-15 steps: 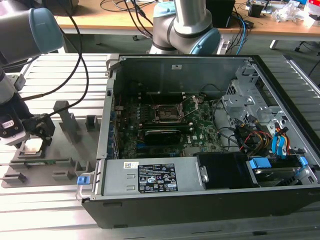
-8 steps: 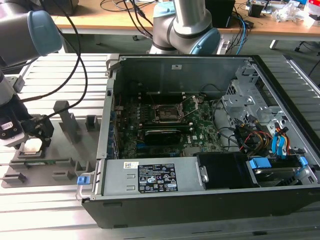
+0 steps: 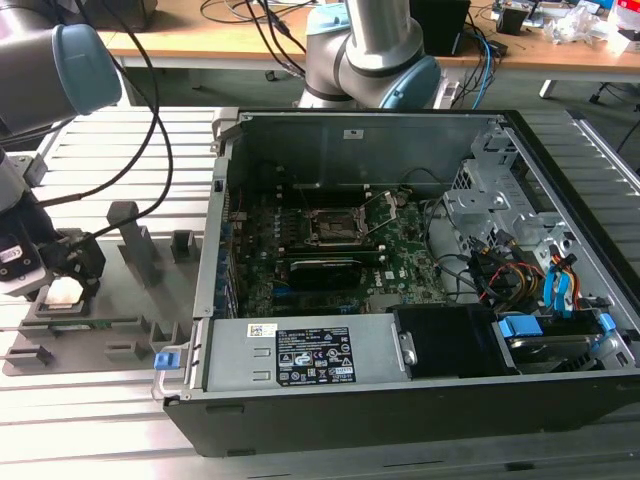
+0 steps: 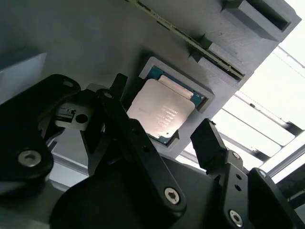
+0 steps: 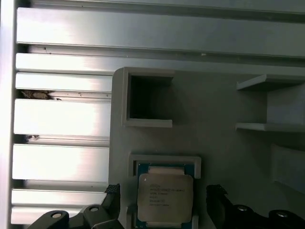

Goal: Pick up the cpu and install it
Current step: 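Pick up the cpu and move it towards the insertion slot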

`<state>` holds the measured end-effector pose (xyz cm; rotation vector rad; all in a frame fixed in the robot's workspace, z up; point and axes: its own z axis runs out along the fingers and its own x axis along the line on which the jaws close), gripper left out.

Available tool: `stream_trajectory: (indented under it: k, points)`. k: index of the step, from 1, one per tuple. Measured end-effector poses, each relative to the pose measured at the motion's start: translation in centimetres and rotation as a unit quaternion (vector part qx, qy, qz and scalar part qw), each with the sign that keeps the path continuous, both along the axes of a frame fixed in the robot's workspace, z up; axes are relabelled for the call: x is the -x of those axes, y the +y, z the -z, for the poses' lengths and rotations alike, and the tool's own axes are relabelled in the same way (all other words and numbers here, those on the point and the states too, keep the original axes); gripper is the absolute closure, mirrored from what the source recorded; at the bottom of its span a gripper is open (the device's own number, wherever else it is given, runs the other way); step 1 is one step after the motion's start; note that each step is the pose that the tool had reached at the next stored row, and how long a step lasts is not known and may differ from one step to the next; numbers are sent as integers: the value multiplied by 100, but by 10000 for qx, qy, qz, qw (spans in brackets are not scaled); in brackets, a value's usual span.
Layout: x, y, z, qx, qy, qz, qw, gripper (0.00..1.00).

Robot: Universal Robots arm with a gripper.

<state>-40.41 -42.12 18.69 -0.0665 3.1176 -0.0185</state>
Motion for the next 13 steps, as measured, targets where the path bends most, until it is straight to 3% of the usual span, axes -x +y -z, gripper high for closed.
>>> stream_trajectory:
  k: [7,8,9,13]
  points:
    - [1,1,3,9,0,6,10000,20]
    - [1,1,2,9,0,6,10000,27]
    - [1,1,3,9,0,6,10000,39]
    - [1,1,2,9,0,7,10000,45]
